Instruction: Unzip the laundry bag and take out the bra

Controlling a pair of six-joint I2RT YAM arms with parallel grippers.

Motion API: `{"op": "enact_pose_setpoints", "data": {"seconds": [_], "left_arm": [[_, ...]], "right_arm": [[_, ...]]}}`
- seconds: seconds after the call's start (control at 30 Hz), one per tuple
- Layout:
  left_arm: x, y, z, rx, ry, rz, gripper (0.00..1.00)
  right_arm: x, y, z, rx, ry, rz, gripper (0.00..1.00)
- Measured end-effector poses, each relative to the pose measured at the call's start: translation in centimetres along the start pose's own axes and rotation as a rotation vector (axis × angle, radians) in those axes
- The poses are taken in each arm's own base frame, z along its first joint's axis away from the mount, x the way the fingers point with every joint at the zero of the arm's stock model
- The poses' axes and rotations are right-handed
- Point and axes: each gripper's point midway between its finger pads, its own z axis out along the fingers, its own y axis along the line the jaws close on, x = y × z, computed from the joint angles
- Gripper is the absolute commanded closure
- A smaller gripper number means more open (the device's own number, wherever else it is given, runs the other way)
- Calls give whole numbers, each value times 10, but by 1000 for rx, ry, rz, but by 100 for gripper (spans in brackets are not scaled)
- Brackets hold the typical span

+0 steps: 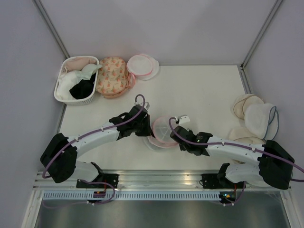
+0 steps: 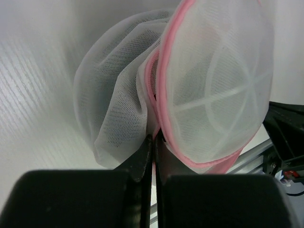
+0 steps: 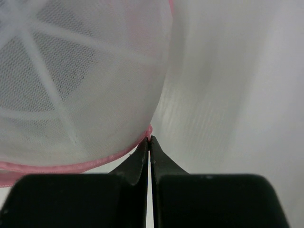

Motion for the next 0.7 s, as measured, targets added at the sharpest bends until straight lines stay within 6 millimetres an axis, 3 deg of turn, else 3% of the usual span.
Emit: {"op": "enact_pose_setpoints", "data": {"seconds": [0.1,0.23,0.33,0.53,0.6,0.7], "left_arm": [[0,3,-1,-17,-11,3,98],[-2,7,-6,-30,-37,3,98],[-3,8,-10,-25,-53,3,98],[-4,6,-13,9,-92,-13,98],[0,8,-12,15,-98,-27,98],[4,7,-11,42,-104,-48,98]], "right_arm": [[-4,-12,-4,69,-7,20,100],[-17,-10,-15,53,-36,49,29],[-31,8,-33,-88,-72,61,2],[-75,60,-85,-410,-149,55,2],[-91,68,-93,-435,-174,46,2],[-103,76,-88,-417,-173,27,2]]}}
